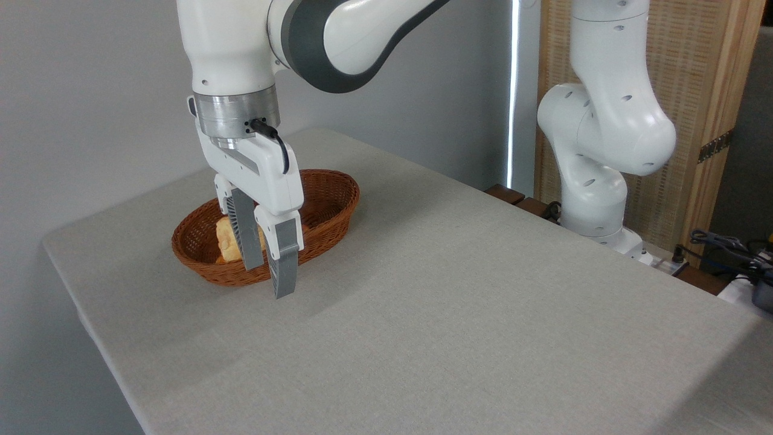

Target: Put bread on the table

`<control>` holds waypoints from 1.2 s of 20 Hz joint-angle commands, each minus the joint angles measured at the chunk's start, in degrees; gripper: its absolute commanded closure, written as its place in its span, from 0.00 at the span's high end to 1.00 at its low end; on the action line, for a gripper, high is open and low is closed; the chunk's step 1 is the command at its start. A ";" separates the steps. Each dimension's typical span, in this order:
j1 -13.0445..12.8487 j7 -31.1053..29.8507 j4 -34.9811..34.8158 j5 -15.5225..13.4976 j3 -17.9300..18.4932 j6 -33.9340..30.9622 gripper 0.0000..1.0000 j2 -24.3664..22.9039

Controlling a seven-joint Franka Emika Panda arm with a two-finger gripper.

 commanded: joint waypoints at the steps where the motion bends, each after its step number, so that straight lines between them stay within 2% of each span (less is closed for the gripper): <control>1: -0.26 1.12 0.17 -1.14 0.57 -0.77 1.00 -0.55; 9: -0.79 0.77 0.08 -2.28 0.04 -0.34 1.00 -0.46; 11: -0.97 0.59 0.08 -4.73 -0.92 0.19 1.00 -0.11; 13: -0.97 0.42 0.08 -5.79 -1.37 1.68 1.00 -0.11; 15: -0.97 0.41 0.08 -8.77 -2.85 2.47 1.00 -0.02; 18: -1.40 0.15 0.08 -11.42 -4.52 3.27 1.00 -0.02; 24: -1.41 0.15 0.08 -11.69 -10.06 3.80 1.00 2.09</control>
